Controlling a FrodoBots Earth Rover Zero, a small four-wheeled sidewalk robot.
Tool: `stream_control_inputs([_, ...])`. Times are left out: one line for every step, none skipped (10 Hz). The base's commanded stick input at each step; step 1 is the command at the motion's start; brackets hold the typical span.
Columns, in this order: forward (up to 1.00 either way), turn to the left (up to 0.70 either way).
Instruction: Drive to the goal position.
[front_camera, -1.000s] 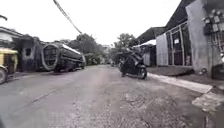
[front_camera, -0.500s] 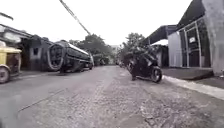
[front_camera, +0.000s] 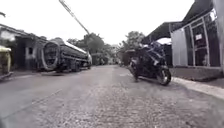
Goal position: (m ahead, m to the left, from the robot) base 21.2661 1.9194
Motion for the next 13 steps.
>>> stream_control_inputs([1.00, 0.00])
stream_control_inputs([1.00, 0.16])
stream_control_inputs([1.00, 0.27])
stream_control_inputs([1.00, 0.27])
stream_control_inputs([1.00, 0.27])
stream_control_inputs([1.00, 0.15])
stream_control_inputs([1.00, 0.00])
stream_control_inputs([1.00, 0.00])
stream_control_inputs([1.00, 0.00])
stream_control_inputs([1.00, 0.00])
stream_control_inputs([1.00, 0.00])
stream_control_inputs([1.00, 0.00])
stream_control_inputs([1.00, 0.00])
